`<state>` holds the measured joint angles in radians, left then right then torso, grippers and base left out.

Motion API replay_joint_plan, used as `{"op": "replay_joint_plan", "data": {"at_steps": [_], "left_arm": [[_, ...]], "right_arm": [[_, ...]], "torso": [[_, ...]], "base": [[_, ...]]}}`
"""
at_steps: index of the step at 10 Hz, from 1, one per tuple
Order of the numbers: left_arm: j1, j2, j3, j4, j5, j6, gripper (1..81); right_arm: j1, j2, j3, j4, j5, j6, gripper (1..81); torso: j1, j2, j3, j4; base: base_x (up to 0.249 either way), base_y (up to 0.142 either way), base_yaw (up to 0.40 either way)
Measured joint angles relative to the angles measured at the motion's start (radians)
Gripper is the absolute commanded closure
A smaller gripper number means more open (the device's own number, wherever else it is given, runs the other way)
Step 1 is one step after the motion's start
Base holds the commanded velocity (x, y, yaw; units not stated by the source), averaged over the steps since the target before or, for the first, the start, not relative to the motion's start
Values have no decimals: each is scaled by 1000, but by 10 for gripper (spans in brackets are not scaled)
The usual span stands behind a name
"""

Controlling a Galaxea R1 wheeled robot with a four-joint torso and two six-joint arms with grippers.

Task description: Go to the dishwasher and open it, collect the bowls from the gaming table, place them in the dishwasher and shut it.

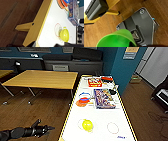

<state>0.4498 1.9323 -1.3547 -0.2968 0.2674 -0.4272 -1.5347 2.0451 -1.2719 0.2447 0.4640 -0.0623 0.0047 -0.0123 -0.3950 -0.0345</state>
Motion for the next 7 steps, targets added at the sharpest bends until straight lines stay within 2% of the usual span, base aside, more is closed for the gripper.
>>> {"op": "replay_joint_plan", "data": {"at_steps": [5,7], "left_arm": [[-3,186,-137,-3,44,1,10],[-7,257,-226,-3,59,0,10]], "right_arm": [[16,3,0,0,-4,0,811],[22,10,0,0,-8,0,811]], "torso": [[0,0,0,0],[0,0,0,0]], "base": [[0,0,0],[0,0,0]]}}
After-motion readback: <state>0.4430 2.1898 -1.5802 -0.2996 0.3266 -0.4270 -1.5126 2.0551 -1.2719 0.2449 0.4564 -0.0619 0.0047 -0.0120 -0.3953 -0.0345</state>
